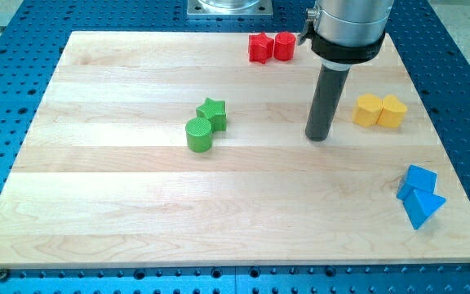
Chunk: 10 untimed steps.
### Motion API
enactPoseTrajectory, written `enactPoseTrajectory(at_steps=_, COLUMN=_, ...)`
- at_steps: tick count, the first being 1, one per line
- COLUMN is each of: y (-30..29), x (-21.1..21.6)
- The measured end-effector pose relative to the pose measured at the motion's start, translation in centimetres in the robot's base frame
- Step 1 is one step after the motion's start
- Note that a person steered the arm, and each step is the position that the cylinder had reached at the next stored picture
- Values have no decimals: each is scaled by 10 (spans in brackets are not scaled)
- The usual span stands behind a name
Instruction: Move your arm close to the yellow blocks
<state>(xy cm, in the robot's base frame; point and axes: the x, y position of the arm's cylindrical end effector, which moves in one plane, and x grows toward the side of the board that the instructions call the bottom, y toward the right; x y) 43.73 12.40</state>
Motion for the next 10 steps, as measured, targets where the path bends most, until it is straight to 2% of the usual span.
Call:
enactPoseTrajectory(at_steps=8, y=29, x=3)
enactPoseTrajectory(at_steps=10, y=54, x=2)
